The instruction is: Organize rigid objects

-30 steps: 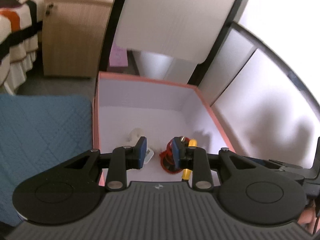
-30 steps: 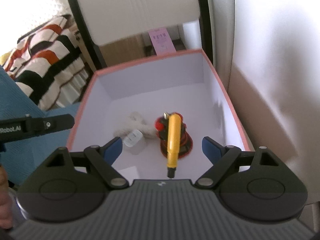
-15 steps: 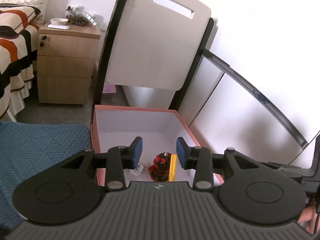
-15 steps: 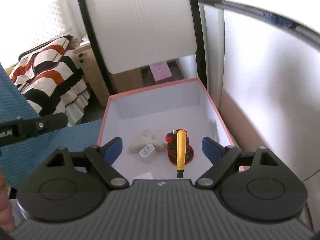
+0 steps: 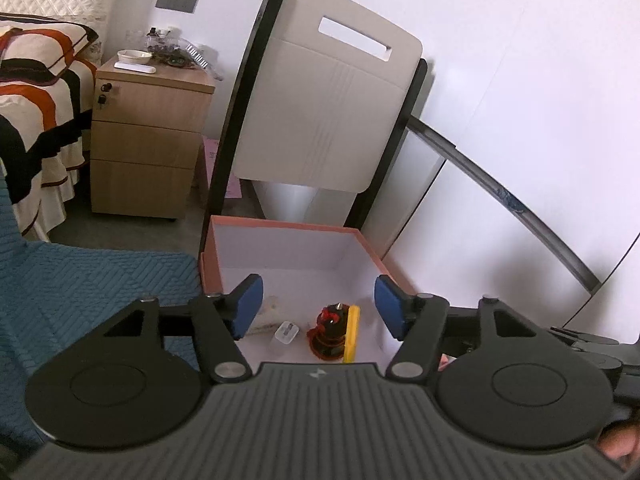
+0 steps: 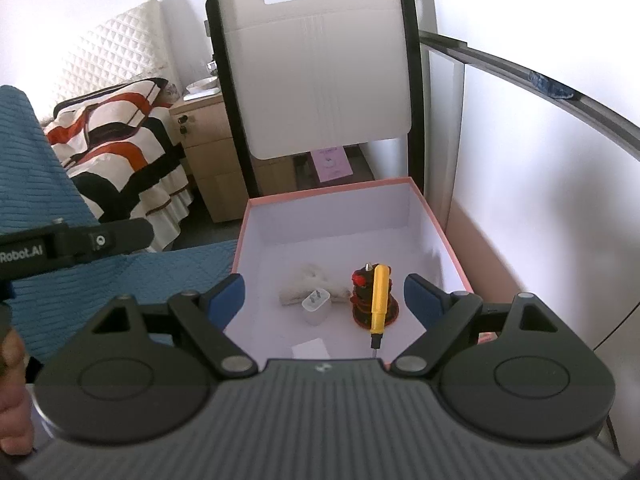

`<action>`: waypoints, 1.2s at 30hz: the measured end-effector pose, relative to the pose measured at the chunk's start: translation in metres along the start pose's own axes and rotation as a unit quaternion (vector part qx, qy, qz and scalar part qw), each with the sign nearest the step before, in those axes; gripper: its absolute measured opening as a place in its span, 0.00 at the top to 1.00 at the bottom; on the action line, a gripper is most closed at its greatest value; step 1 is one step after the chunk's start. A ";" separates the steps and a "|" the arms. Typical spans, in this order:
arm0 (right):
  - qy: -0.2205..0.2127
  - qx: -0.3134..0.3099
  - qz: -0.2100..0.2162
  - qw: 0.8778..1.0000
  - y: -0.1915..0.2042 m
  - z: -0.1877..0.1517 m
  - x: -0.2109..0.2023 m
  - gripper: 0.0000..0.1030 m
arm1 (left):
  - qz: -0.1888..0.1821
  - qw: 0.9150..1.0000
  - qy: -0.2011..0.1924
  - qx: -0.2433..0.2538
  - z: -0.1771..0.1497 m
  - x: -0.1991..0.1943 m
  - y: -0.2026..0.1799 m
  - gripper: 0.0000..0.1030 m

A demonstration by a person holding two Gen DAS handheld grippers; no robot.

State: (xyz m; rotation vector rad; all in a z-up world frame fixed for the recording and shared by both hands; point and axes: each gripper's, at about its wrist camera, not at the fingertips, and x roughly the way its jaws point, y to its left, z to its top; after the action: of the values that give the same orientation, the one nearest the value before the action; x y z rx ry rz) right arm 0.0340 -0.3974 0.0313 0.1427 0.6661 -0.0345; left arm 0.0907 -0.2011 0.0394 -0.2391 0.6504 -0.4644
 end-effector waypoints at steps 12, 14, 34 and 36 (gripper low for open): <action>-0.002 0.000 -0.001 1.000 0.008 -0.020 -0.008 0.14 | 0.026 1.000 0.002 0.011 -0.016 -0.005 0.003 0.13; -0.003 -0.002 -0.004 1.000 0.008 -0.024 -0.008 0.14 | 0.035 0.999 0.003 0.008 -0.021 -0.003 0.005 0.08; 0.015 0.003 -0.009 1.000 0.011 -0.059 0.018 0.14 | 0.055 0.998 0.014 -0.010 -0.046 0.016 0.035 0.04; 0.015 0.002 -0.010 1.000 0.011 -0.060 0.019 0.14 | 0.057 0.998 0.018 -0.012 -0.047 0.018 0.036 0.04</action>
State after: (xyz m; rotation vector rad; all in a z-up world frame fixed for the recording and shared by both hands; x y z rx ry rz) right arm 0.0132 -0.3779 -0.0258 0.1404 0.6973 -0.0533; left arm 0.0858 -0.1820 -0.0195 -0.2151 0.7019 -0.3523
